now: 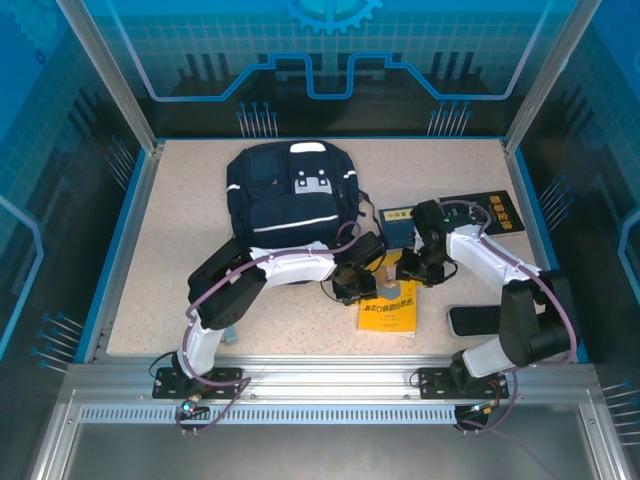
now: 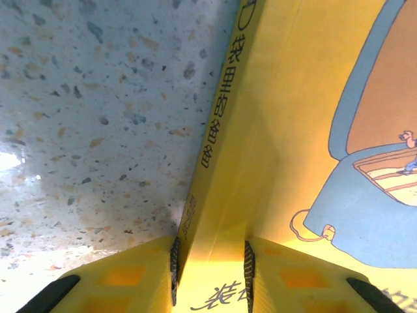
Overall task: Pack the student bag
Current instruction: Pick up the book from the bottom-center of the table, then pass the book.
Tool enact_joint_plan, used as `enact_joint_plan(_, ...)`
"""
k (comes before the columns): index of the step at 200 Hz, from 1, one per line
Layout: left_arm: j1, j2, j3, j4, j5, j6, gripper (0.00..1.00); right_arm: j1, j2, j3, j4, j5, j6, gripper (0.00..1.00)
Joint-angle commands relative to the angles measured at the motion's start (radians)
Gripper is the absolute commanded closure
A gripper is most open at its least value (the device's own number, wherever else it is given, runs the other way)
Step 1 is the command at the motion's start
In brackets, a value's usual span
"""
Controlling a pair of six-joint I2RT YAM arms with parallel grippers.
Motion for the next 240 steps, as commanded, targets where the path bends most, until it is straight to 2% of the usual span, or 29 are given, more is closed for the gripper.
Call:
enact_joint_plan(1, -0.021, 0.049, 0.020, 0.073, 0.031, -0.027, 0.68, 0.043, -0.010, 0.016, -0.055, -0.108, 0.001, 0.73)
enact_joint_plan(13, -0.021, 0.045, 0.016, 0.077, 0.031, -0.025, 0.68, 0.055, -0.005, 0.016, -0.054, -0.078, 0.005, 0.83)
enact_joint_plan(41, -0.019, 0.019, 0.011, 0.082, 0.019, -0.007, 0.68, 0.070, 0.001, 0.030, -0.076, 0.026, 0.019, 1.00)
enact_joint_plan(56, -0.011, -0.015, 0.011, 0.082, 0.014, 0.017, 0.66, 0.068, -0.011, 0.054, -0.095, 0.068, 0.010, 1.00)
enact_joint_plan(76, 0.015, -0.084, -0.001, 0.080, 0.007, 0.057, 0.57, 0.062, -0.050, 0.096, -0.106, 0.065, -0.025, 1.00)
enact_joint_plan(95, 0.066, -0.172, -0.046, 0.088, 0.013, 0.088, 0.40, 0.053, -0.091, 0.142, -0.095, -0.006, -0.076, 1.00)
enact_joint_plan(117, 0.140, -0.281, -0.122, 0.106, 0.033, 0.135, 0.20, 0.053, -0.132, 0.188, -0.056, -0.143, -0.129, 1.00)
enact_joint_plan(144, 0.232, -0.400, -0.202, 0.123, 0.072, 0.215, 0.07, 0.055, -0.147, 0.255, -0.038, -0.282, -0.145, 1.00)
enact_joint_plan(157, 0.276, -0.466, -0.253, 0.168, 0.126, 0.239, 0.02, 0.056, -0.147, 0.288, -0.027, -0.331, -0.146, 1.00)
enact_joint_plan(198, 0.398, -0.657, -0.441, 0.454, 0.318, 0.244, 0.01, 0.055, -0.115, 0.387, 0.022, -0.479, -0.146, 1.00)
enact_joint_plan(240, 0.447, -0.711, -0.557, 0.690, 0.454, 0.155, 0.01, 0.055, -0.058, 0.450, 0.067, -0.591, -0.130, 1.00)
